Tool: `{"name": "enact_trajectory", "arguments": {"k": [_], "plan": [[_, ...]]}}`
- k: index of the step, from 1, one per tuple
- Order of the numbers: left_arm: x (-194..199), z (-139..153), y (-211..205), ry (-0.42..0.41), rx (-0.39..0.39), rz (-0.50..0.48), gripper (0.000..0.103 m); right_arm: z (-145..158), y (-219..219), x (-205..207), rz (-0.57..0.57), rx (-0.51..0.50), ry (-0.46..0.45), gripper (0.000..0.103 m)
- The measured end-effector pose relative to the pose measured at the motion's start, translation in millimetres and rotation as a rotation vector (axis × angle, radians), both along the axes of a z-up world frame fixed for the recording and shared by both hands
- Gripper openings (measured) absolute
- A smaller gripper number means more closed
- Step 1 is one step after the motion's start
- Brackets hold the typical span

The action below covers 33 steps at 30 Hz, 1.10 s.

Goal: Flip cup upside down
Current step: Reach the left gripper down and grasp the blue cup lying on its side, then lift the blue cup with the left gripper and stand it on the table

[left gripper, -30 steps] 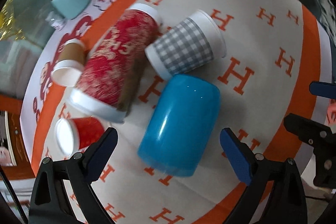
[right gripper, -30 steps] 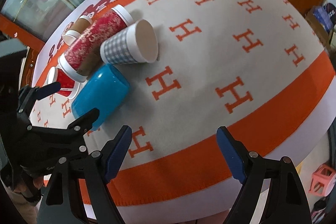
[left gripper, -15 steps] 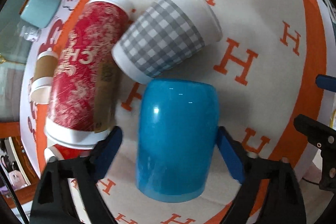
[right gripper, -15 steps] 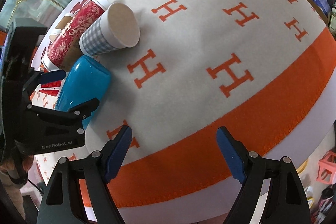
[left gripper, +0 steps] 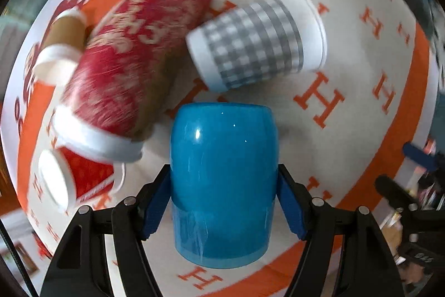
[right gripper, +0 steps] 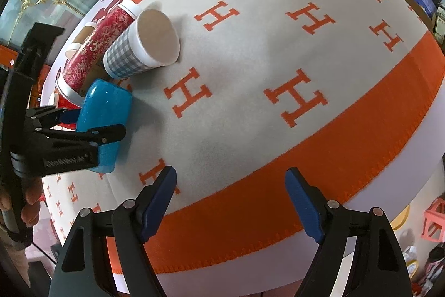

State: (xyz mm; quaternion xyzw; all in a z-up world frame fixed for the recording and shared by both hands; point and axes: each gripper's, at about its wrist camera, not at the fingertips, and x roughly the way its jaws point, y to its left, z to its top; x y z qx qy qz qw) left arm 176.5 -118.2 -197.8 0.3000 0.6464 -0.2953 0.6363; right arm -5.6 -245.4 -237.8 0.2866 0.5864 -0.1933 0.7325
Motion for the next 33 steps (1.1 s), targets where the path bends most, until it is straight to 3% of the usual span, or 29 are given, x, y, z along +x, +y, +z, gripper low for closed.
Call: {"name": "enact_trajectory", "arguments": {"k": [9, 12, 18, 25, 30, 33], "plan": [[-5, 32, 42, 0.115, -0.131, 0.301, 0.07, 25, 2, -5, 0.03, -0.012, -0.038, 0.082], [-32, 26, 61, 0.154, -0.16, 0.407, 0.07, 35, 3, -5, 0.046, -0.019, -0.05, 0.082], [-69, -13, 94, 0.214, -0.211, 0.61, 0.07, 46, 7, -6, 0.103, -0.027, -0.053, 0.082], [-87, -38, 109, 0.189, -0.256, 0.81, 0.07, 47, 17, -10, 0.198, -0.041, -0.041, 0.082], [-101, -49, 110, 0.186, -0.273, 0.867, 0.071, 39, 18, -14, 0.249, -0.038, -0.026, 0.082], [-107, -47, 106, 0.142, -0.278, 0.867, 0.071, 35, 18, -16, 0.28, -0.038, -0.012, 0.082]]}}
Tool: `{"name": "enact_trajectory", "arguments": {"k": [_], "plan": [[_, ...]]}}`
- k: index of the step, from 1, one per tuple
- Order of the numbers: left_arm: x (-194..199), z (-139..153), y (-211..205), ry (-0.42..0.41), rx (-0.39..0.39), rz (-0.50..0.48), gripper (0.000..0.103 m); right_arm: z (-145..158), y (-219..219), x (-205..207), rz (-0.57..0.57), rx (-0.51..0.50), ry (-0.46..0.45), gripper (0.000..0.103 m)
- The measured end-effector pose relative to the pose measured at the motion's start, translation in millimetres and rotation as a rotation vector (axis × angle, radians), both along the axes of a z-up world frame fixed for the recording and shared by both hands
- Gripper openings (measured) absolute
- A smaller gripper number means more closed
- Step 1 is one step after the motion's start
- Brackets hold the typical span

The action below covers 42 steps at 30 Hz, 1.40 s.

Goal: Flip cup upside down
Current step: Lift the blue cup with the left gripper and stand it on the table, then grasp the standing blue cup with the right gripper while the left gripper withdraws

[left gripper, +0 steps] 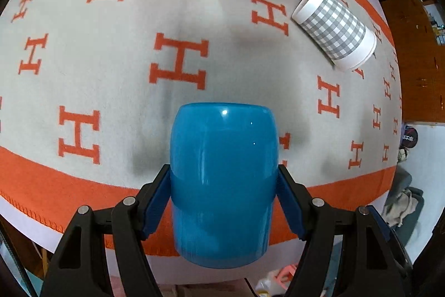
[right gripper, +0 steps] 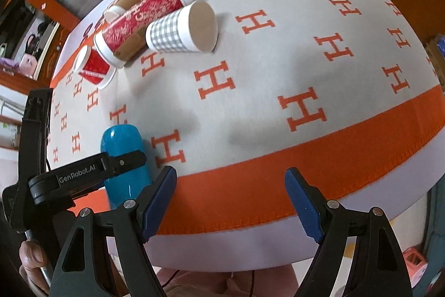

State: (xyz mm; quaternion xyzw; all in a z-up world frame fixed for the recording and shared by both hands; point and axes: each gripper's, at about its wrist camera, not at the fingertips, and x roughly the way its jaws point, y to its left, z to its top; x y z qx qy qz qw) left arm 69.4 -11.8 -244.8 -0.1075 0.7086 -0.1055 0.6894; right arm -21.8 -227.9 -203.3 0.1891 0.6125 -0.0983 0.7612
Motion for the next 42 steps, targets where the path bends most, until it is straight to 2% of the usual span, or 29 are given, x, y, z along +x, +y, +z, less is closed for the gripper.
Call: {"name": "enact_trajectory", "arguments": {"k": [2, 7, 17, 23, 30, 34, 39, 42], "plan": [[-3, 0, -2, -0.013, 0.001, 0.007, 0.072, -2, 0, 0, 0.017, 0.0, 0.005, 0.082], [-6, 12, 2, -0.05, -0.006, 0.017, 0.085, -1, -1, -1, 0.057, -0.003, 0.002, 0.082], [-9, 42, 3, -0.094, 0.004, 0.007, 0.086, 5, 0, 1, 0.116, 0.002, -0.013, 0.082], [-22, 76, 18, -0.182, 0.037, -0.018, 0.086, 11, 7, 7, 0.158, 0.022, -0.027, 0.082], [-34, 116, 49, -0.33, 0.103, -0.025, 0.086, 20, 28, 18, 0.212, 0.07, -0.037, 0.082], [-35, 129, 67, -0.42, 0.093, -0.029, 0.086, 24, 42, 27, 0.23, 0.13, -0.029, 0.082], [-29, 131, 93, -0.408, 0.032, -0.029, 0.086, 23, 61, 39, 0.225, 0.198, -0.011, 0.082], [-24, 126, 102, -0.373, 0.035, -0.031, 0.086, 16, 70, 46, 0.216, 0.232, 0.021, 0.082]]}}
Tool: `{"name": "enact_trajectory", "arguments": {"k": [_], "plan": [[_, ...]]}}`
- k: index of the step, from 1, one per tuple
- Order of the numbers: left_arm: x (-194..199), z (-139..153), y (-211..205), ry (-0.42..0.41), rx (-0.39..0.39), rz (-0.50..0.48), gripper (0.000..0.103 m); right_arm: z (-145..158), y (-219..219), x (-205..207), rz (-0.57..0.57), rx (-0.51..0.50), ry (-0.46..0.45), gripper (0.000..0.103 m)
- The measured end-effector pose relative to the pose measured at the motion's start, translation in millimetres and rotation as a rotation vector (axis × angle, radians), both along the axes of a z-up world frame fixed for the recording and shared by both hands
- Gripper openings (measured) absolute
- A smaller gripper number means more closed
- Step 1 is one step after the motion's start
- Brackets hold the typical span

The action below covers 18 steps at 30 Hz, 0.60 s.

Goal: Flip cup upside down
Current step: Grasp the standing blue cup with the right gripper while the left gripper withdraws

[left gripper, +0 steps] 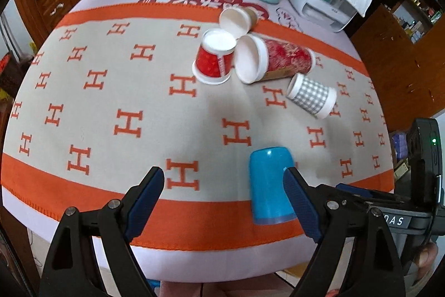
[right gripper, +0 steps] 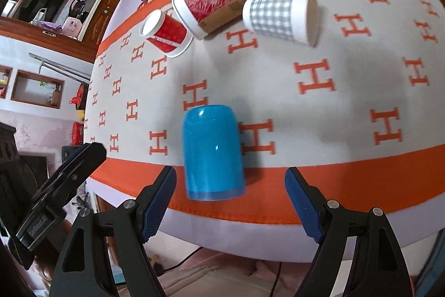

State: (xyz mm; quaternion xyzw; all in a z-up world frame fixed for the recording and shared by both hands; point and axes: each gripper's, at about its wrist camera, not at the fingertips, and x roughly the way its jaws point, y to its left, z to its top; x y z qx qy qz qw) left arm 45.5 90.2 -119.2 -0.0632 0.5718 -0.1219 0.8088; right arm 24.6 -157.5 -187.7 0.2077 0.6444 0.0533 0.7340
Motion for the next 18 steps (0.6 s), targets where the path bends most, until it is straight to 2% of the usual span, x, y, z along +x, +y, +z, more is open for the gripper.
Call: {"name": "enact_trajectory", "arguments": {"k": [3, 9, 18], "plan": [[5, -9, 8, 0.028, 0.017, -0.007, 0.086, -6, 10, 7, 0.009, 0.009, 0.024, 0.082], [6, -34, 20, 0.078, -0.01, 0.0, 0.086, -22, 22, 19, 0.037, -0.015, 0.062, 0.082], [5, -67, 25, 0.121, 0.013, 0.007, 0.086, -60, 21, 40, 0.053, 0.028, 0.135, 0.082]]}}
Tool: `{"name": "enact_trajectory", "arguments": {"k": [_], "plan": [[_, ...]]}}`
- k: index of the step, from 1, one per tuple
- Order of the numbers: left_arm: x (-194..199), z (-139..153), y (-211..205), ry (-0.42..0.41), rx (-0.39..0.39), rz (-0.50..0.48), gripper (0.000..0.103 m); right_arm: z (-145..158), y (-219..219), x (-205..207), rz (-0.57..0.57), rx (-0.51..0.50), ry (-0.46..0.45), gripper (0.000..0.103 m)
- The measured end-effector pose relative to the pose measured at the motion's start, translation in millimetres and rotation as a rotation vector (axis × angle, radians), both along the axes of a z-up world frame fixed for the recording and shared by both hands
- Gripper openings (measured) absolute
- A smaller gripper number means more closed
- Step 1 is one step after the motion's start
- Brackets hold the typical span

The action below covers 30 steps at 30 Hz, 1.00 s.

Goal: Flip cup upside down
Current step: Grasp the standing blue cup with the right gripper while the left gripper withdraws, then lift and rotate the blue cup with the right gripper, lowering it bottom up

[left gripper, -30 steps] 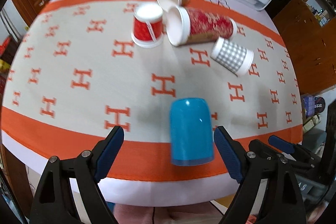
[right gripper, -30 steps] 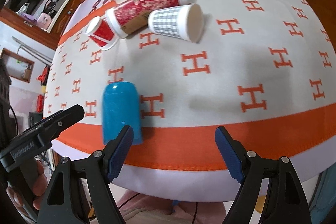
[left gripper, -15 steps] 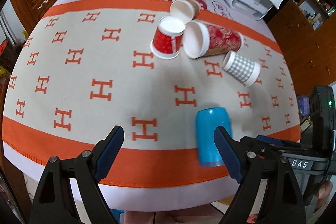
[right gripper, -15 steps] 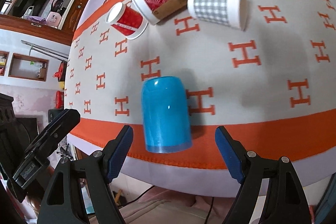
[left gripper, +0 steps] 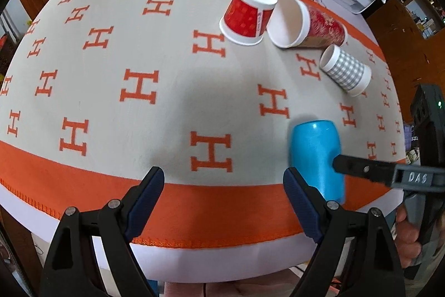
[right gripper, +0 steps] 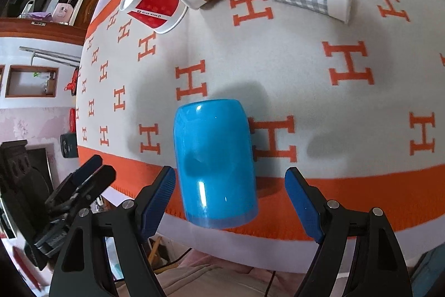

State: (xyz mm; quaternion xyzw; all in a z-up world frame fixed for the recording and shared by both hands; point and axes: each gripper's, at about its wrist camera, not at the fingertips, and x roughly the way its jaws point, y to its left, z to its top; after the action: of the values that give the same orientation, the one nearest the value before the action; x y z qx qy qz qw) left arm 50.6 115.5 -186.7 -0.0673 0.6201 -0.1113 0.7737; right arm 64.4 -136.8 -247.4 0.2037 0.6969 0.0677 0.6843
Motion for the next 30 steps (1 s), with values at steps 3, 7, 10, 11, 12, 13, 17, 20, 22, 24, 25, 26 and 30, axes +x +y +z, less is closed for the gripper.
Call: {"name": "enact_trajectory", "arguments": {"k": [3, 7, 10, 11, 12, 13, 17, 20, 22, 24, 25, 26, 30], "plan": [[1, -8, 0, 0.01, 0.004, 0.002, 0.086, -11, -1, 9, 0.007, 0.026, 0.014, 0.082], [3, -14, 2, 0.026, 0.0, 0.015, 0.086, -25, 1, 19, 0.028, 0.06, 0.02, 0.082], [4, -18, 3, 0.032, 0.003, 0.02, 0.086, -35, 7, 27, 0.055, 0.1, 0.024, 0.082], [4, -19, 3, 0.034, 0.004, 0.022, 0.086, -39, 9, 29, 0.065, 0.109, 0.026, 0.081], [5, -20, 4, 0.036, 0.005, 0.025, 0.086, -42, 11, 31, 0.072, 0.119, 0.029, 0.081], [5, -21, 5, 0.039, 0.006, 0.027, 0.086, -45, 15, 33, 0.08, 0.13, 0.034, 0.081], [6, -24, 8, 0.047, 0.007, 0.04, 0.086, -58, 24, 40, 0.096, 0.172, 0.061, 0.081], [7, -25, 10, 0.049, 0.009, 0.047, 0.086, -64, 33, 45, 0.112, 0.178, 0.075, 0.08], [7, -26, 13, 0.051, 0.007, 0.051, 0.086, -66, 40, 49, 0.127, 0.178, 0.081, 0.078], [9, -27, 14, 0.053, 0.006, 0.055, 0.086, -66, 45, 50, 0.134, 0.19, 0.089, 0.073], [10, -28, 14, 0.054, 0.006, 0.056, 0.086, -67, 49, 51, 0.135, 0.2, 0.095, 0.069], [10, -28, 15, 0.054, 0.006, 0.056, 0.086, -68, 52, 53, 0.135, 0.212, 0.101, 0.065], [12, -27, 14, 0.048, 0.006, 0.049, 0.086, -65, 59, 53, 0.151, 0.195, 0.087, 0.063]]}}
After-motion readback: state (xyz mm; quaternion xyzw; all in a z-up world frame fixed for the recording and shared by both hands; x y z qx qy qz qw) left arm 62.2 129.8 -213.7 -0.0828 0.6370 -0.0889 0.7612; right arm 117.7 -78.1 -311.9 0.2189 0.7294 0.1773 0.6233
